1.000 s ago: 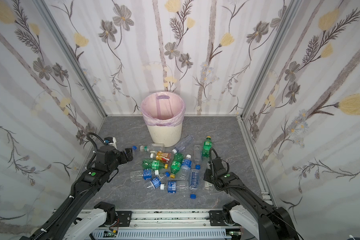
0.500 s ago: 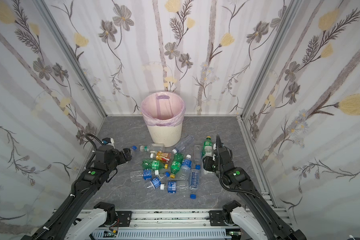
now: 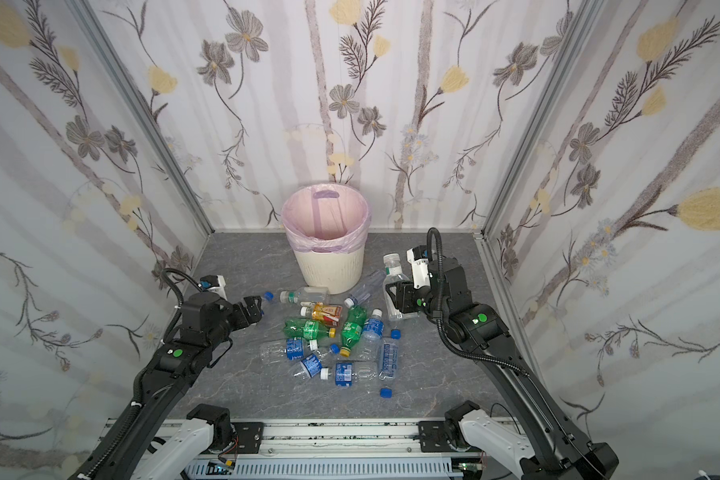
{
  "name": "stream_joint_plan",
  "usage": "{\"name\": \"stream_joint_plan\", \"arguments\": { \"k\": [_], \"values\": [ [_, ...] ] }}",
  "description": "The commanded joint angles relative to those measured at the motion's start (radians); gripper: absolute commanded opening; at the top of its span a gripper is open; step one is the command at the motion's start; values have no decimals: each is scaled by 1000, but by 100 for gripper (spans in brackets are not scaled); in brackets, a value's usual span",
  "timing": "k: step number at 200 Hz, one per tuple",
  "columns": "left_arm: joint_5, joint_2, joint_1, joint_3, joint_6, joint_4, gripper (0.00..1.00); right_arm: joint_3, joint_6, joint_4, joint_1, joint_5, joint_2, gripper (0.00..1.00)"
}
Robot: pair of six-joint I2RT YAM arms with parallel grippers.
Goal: Throw the plastic bottles in the bin
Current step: 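Lift the clear bottle over the bin with the right gripper and release, then grasp the blue-labelled bottle with the left gripper while the right gripper withdraws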
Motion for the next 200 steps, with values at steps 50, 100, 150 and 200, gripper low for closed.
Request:
{"name": "stream_joint_plan", "arguments": {
  "k": [50,100,150,200],
  "values": [
    [32,-8,2,36,10,-29,100,592,5,223,32,-161,455,44],
    [31,40,5,53,-16,-32,100,1263,42,110,31,-94,872,100],
    [-3,92,17,47,-14,-32,100,717,-15,267,29,-84,523,100],
    [-55,198,48,58,6,-31,100,303,-4,353,29,-79,221,100]
  ]
}}
